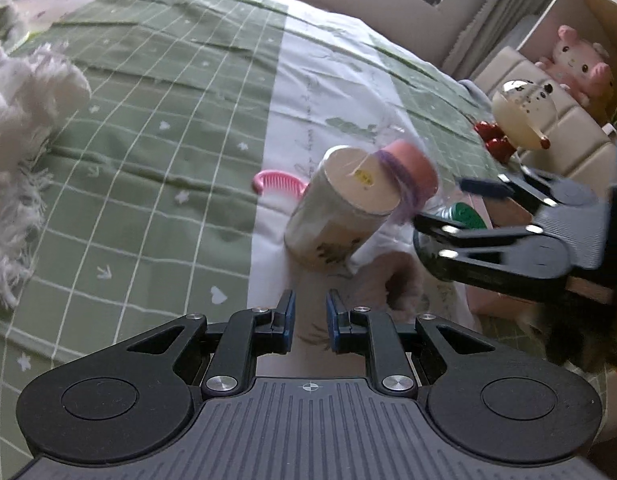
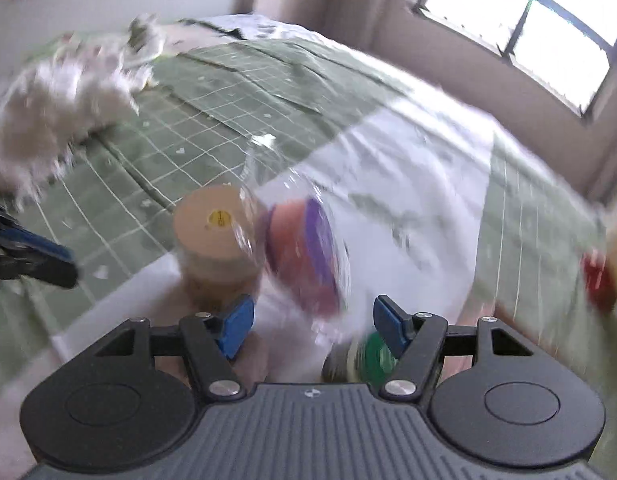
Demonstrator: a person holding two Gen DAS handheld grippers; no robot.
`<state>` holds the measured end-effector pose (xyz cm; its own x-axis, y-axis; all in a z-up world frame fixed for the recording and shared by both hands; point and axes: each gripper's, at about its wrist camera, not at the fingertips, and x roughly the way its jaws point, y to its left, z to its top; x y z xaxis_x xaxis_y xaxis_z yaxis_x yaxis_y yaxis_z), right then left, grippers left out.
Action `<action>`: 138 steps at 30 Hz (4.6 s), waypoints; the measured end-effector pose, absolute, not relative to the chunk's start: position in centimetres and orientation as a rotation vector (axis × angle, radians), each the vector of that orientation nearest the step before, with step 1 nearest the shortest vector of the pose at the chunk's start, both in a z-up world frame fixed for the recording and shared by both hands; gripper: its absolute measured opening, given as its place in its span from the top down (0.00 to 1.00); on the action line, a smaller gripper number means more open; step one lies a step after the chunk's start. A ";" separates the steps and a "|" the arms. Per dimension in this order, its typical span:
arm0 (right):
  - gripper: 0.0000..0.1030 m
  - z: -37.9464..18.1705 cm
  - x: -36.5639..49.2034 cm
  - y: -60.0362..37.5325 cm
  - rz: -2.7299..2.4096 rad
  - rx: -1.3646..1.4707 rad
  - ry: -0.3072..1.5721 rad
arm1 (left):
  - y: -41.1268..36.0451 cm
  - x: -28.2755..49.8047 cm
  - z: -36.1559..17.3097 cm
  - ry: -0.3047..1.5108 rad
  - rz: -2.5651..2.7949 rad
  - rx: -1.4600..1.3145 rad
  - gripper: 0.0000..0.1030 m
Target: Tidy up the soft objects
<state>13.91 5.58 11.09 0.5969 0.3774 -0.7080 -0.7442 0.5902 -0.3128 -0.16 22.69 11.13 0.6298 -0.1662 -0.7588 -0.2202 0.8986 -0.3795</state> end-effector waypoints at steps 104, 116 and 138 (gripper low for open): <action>0.05 2.3 6.5 -9.6 0.763 -0.030 0.859 | 16.3 0.0 2.9 0.822 0.252 -0.395 0.79; 0.05 2.3 6.1 -10.6 0.753 0.053 0.897 | 15.8 -0.4 2.7 0.786 0.272 -0.386 0.80; 0.05 9.7 -4.7 -10.9 0.566 -0.090 0.810 | 13.5 -7.1 5.5 0.862 0.130 -0.419 0.82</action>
